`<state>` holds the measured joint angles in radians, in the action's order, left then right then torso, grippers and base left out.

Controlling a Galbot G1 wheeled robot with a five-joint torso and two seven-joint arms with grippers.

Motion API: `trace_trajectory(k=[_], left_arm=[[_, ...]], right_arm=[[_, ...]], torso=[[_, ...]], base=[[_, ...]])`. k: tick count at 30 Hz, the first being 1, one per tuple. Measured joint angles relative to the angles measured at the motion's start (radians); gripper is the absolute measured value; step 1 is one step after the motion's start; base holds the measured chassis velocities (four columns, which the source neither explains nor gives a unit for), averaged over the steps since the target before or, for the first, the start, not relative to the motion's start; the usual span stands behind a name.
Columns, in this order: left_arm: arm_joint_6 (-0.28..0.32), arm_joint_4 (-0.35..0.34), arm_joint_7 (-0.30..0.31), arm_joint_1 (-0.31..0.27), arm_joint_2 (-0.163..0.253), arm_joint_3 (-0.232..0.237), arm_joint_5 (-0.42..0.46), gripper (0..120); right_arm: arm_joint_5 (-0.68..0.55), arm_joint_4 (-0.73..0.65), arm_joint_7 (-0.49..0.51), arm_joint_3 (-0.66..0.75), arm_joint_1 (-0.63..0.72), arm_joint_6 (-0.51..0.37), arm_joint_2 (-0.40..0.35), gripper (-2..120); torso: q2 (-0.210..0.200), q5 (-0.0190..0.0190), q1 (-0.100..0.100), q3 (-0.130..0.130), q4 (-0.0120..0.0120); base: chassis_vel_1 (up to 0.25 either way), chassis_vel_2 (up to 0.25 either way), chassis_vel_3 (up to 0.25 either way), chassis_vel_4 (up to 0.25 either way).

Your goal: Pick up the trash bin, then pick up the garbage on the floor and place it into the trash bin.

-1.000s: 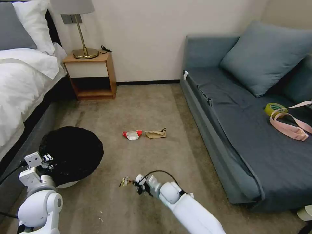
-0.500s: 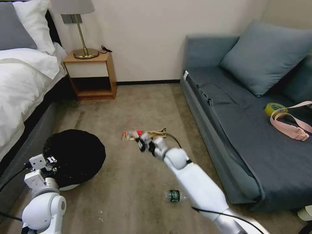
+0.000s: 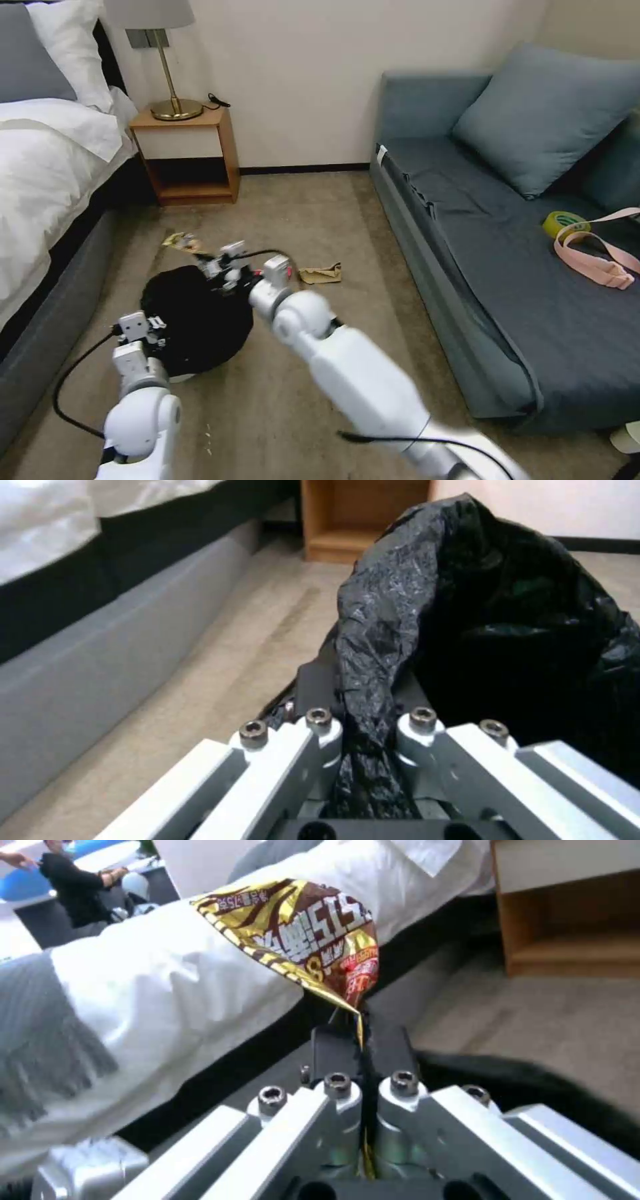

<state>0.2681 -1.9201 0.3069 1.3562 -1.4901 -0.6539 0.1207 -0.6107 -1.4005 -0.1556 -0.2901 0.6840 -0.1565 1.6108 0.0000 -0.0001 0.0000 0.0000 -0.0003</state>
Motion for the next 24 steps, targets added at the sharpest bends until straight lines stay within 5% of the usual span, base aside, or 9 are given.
trace_trajectory(k=[11, 24], left_arm=[[0.000, -0.038, 0.009, 0.043, -0.020, 0.038, -0.013, 4], [-0.003, -0.059, 0.011, 0.057, -0.008, 0.027, 0.000, 4]], right_arm=[[0.134, 0.128, -0.052, 0.094, 0.025, 0.054, -0.001, 1], [0.188, 0.092, -0.052, 0.102, 0.082, 0.037, -0.002, 45]], torso=[[0.000, 0.0001, 0.000, 0.000, 0.0001], [0.000, 0.0002, 0.000, 0.000, 0.0002]], base=[[0.000, 0.000, 0.000, 0.000], [0.000, 0.000, 0.000, 0.000]])
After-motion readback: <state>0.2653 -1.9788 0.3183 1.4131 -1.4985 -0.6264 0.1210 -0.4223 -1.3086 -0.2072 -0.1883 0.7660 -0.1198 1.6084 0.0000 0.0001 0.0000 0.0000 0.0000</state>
